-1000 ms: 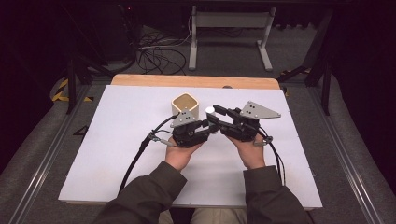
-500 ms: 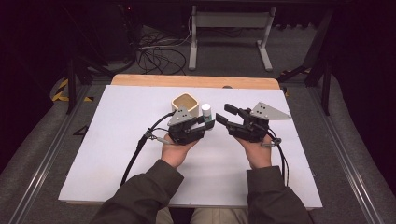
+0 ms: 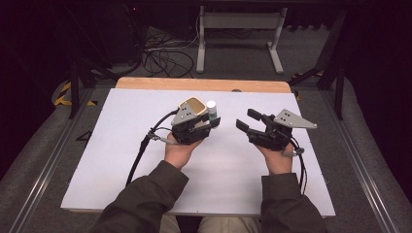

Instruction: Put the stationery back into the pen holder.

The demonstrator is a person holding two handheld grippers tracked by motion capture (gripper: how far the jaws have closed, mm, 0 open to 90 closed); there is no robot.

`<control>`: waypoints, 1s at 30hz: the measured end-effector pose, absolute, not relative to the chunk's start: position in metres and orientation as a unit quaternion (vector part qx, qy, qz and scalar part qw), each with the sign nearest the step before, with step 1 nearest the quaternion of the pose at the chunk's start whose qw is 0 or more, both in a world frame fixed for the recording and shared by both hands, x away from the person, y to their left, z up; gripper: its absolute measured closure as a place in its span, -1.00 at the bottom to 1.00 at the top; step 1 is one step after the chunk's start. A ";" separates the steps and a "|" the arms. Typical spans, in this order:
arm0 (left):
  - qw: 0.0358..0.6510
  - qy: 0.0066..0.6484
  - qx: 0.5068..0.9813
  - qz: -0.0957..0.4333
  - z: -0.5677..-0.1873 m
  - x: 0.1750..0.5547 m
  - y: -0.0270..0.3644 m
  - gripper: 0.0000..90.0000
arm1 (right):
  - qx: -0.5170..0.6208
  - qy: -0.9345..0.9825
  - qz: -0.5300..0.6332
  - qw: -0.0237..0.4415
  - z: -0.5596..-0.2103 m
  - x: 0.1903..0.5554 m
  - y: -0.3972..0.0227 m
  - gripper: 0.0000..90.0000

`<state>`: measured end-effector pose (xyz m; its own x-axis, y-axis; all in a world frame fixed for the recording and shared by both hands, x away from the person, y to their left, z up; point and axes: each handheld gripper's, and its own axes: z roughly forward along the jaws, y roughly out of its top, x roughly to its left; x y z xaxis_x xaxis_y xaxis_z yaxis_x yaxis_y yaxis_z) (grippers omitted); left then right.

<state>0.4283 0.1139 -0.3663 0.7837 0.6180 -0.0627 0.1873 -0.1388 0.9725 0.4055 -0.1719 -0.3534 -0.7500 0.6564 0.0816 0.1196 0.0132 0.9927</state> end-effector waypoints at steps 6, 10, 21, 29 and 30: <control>0.591 0.278 0.732 0.195 -0.358 0.434 0.121 0.45 | 0.287 0.677 0.644 0.209 -0.354 0.403 -0.178 -0.24; 0.591 0.282 0.728 0.204 -0.355 0.437 0.125 0.46 | 0.289 0.677 0.642 0.213 -0.355 0.399 -0.182 -0.30; 0.580 0.296 0.721 0.237 -0.347 0.453 0.138 0.46 | 0.286 0.677 0.638 0.230 -0.353 0.393 -0.190 -0.46; 0.571 0.313 0.718 0.247 -0.353 0.469 0.146 0.45 | 0.268 0.673 0.647 0.236 -0.351 0.390 -0.194 -0.50; 0.568 0.314 0.718 0.249 -0.354 0.471 0.147 0.45 | 0.268 0.673 0.647 0.236 -0.351 0.390 -0.194 -0.50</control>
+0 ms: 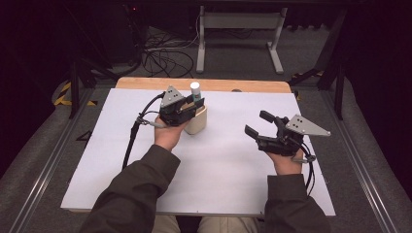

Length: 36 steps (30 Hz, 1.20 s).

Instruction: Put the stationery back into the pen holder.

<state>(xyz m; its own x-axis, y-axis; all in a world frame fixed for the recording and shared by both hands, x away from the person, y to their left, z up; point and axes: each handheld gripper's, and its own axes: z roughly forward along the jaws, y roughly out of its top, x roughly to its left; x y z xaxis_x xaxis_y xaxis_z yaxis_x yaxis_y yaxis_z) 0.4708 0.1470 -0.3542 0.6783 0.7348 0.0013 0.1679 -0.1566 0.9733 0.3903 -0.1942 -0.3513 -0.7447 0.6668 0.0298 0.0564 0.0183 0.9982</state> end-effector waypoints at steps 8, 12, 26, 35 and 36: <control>0.558 0.327 0.720 0.252 -0.362 0.481 0.150 0.45 | 0.276 0.663 0.653 0.239 -0.349 0.389 -0.206 -0.53; 0.552 0.332 0.722 0.252 -0.365 0.485 0.151 0.45 | 0.270 0.657 0.664 0.235 -0.348 0.387 -0.211 -0.58; 0.533 0.359 0.729 0.237 -0.382 0.501 0.153 0.45 | 0.271 0.653 0.667 0.235 -0.348 0.387 -0.213 -0.59; 0.514 0.369 0.739 0.228 -0.394 0.506 0.147 0.44 | 0.271 0.650 0.671 0.232 -0.347 0.387 -0.214 -0.59; 0.511 0.368 0.743 0.229 -0.395 0.507 0.147 0.44 | 0.272 0.650 0.671 0.232 -0.347 0.387 -0.214 -0.58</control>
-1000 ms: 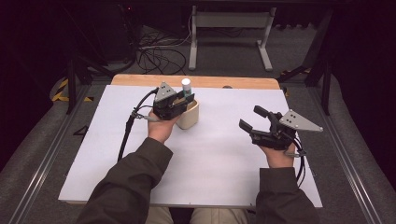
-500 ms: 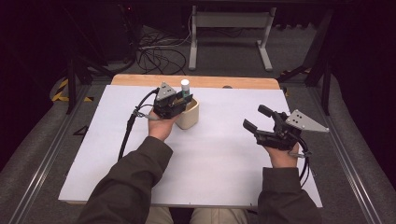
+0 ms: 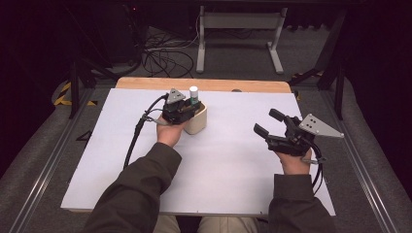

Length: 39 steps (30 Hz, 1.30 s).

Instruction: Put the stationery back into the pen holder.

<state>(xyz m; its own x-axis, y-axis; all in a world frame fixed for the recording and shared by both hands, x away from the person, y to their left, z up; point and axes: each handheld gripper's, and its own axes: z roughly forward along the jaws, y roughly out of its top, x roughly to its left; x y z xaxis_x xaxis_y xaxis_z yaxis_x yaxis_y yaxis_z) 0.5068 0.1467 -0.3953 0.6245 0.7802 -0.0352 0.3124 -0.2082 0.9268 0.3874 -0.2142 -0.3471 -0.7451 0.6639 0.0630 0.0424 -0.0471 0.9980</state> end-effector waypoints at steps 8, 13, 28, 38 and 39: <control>0.489 0.376 0.754 0.227 -0.403 0.509 0.145 0.44 | 0.273 0.648 0.673 0.231 -0.347 0.387 -0.215 -0.58; 0.489 0.380 0.752 0.225 -0.403 0.511 0.145 0.44 | 0.272 0.645 0.675 0.231 -0.346 0.387 -0.217 -0.57; 0.488 0.383 0.751 0.227 -0.404 0.515 0.144 0.44 | 0.274 0.644 0.676 0.229 -0.346 0.387 -0.217 -0.56; 0.494 0.391 0.745 0.219 -0.405 0.516 0.144 0.43 | 0.275 0.643 0.677 0.230 -0.345 0.386 -0.217 -0.56; 0.493 0.391 0.746 0.219 -0.405 0.516 0.144 0.43 | 0.274 0.643 0.678 0.230 -0.345 0.386 -0.218 -0.56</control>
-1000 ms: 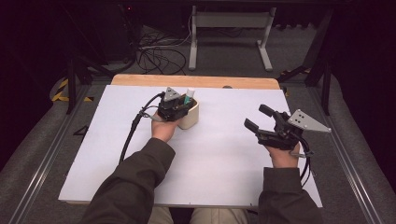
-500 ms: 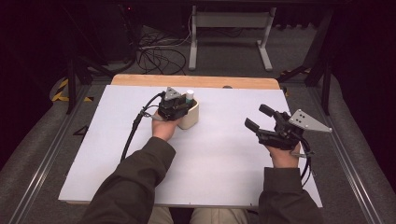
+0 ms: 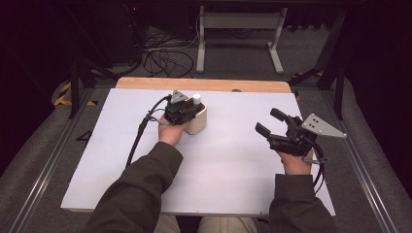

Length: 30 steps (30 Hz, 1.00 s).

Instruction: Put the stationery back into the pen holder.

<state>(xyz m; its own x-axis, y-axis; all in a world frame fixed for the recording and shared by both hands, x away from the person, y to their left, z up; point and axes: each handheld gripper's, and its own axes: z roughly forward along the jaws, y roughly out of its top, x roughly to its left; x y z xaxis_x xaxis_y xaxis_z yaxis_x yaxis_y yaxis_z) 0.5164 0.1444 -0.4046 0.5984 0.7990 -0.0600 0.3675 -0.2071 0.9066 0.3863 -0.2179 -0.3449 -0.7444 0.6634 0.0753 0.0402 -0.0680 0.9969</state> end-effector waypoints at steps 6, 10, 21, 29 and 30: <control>0.495 0.391 0.745 0.218 -0.405 0.517 0.145 0.43 | 0.276 0.642 0.677 0.232 -0.345 0.386 -0.219 -0.56; 0.495 0.393 0.744 0.217 -0.405 0.517 0.144 0.42 | 0.276 0.641 0.678 0.232 -0.345 0.386 -0.219 -0.56; 0.497 0.392 0.744 0.215 -0.405 0.516 0.143 0.42 | 0.277 0.642 0.676 0.231 -0.345 0.386 -0.218 -0.56; 0.497 0.393 0.743 0.214 -0.405 0.516 0.143 0.43 | 0.277 0.642 0.676 0.231 -0.345 0.387 -0.218 -0.55; 0.497 0.393 0.743 0.215 -0.405 0.516 0.144 0.43 | 0.277 0.642 0.676 0.231 -0.345 0.387 -0.218 -0.55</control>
